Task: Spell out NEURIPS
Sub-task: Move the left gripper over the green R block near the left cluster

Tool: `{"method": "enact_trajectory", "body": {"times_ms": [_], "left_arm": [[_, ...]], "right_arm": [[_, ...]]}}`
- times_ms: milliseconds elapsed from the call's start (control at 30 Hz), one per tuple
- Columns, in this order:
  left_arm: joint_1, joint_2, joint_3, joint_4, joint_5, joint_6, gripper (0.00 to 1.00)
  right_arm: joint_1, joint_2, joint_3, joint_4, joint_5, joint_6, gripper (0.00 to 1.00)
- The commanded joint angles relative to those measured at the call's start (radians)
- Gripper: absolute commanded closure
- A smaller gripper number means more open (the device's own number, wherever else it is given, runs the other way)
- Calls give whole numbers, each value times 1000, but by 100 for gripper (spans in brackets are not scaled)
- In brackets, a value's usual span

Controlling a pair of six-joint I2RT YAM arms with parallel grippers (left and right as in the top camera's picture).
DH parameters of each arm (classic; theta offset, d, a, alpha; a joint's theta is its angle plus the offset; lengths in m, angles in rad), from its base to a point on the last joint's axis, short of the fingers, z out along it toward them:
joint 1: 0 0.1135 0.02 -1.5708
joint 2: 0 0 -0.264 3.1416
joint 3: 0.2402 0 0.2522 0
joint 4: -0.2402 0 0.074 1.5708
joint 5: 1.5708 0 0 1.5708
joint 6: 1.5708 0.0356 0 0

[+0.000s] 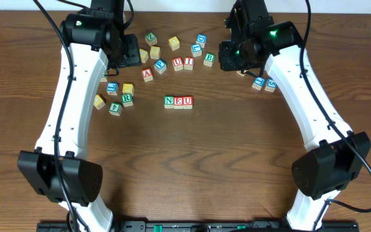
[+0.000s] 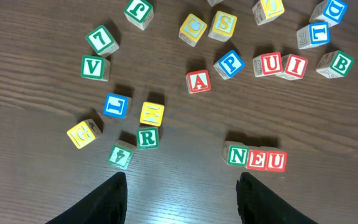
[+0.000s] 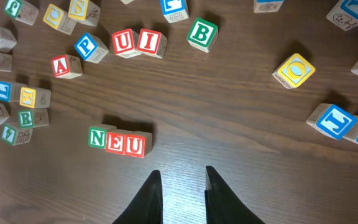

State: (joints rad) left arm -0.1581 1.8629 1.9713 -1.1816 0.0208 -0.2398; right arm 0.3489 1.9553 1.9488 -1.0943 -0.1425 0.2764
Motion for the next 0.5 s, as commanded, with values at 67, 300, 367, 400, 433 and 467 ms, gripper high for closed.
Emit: {"method": "enact_trajectory", "body": {"times_ms": [67, 300, 367, 400, 433, 467], "left_arm": [[-1, 10, -4, 10, -2, -10, 44], [0, 23, -4, 26, -2, -10, 44], [0, 32, -4, 32, -2, -10, 44], [0, 37, -4, 35, -2, -10, 44], [0, 42, -4, 36, -2, -10, 44], [0, 46, -4, 36, -2, -10, 43]], "right_arm": [[0, 9, 0, 11, -6, 0, 78], [0, 9, 0, 13, -6, 0, 73], [0, 9, 0, 13, -6, 0, 71], [0, 9, 0, 13, -6, 0, 69], [0, 9, 0, 13, -6, 0, 67], [0, 9, 0, 13, -6, 0, 65]]}}
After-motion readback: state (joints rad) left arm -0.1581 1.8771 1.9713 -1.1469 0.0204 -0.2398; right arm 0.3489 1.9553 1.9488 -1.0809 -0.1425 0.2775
